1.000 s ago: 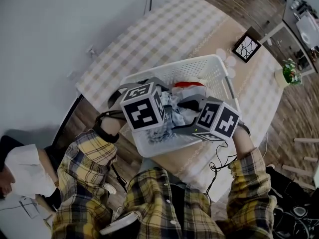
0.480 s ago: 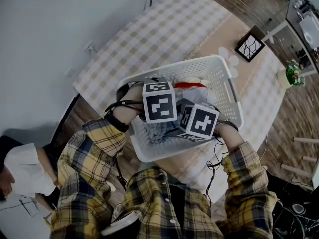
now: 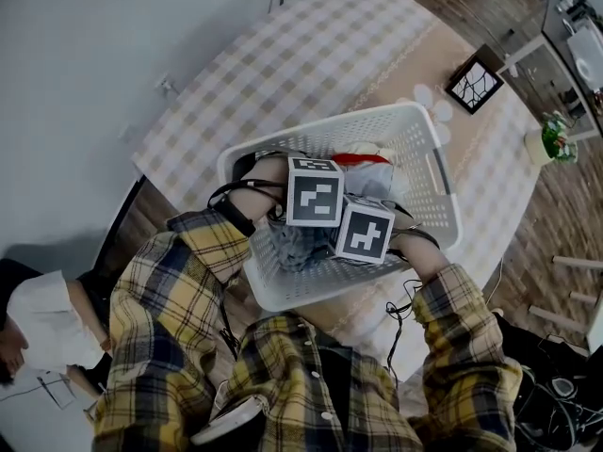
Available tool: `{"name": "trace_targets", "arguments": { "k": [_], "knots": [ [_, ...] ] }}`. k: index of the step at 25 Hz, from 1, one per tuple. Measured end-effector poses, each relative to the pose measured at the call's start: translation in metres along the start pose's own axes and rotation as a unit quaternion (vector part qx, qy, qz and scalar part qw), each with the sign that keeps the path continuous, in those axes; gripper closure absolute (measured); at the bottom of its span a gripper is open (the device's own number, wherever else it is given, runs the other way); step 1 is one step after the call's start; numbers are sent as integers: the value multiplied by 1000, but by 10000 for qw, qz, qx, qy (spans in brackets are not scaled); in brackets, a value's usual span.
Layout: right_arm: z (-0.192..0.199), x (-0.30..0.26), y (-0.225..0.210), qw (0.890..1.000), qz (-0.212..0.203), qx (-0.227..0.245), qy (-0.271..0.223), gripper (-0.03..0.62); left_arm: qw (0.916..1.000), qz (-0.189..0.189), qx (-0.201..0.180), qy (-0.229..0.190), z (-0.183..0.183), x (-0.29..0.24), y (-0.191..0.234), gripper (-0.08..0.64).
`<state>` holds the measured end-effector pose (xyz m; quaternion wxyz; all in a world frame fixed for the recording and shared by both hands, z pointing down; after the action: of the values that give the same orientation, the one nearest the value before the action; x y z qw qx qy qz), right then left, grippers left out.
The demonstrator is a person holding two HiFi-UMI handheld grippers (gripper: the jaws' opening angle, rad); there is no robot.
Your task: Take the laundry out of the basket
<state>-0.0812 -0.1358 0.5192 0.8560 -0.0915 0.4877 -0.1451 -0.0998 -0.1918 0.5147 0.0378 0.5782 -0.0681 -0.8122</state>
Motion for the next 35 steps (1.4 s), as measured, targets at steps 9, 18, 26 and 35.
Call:
{"name": "trace_targets", "arguments": {
  "k": [9,18,26,35],
  "knots": [
    [16,-18,-6,9987,40,449,224,262,9989,448,99,-115,5,-29,4,248],
    [22,-22,-19,9961,380,634,480,421,9974,662,-274,-105,6,-39,-2,327],
    [15,-12,-26,9959,630,502,415,516,9953,764,-560,-216,3,-29,-8,425],
    [5,20,-24,9933,973,535,323,522,9957,464,-727,-327,-12,0,-6,434]
  ]
}}
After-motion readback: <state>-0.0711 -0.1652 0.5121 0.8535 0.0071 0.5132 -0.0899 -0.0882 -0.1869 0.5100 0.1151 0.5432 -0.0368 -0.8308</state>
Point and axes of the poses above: the fingertips, and each gripper's own axes: x backward along the fingers, y to its left, z out of its underside, the point moved 6 cm from there along x, backward along the fingers, and after that the axes turned 6 degrees about -y, right-handed, at the moved point
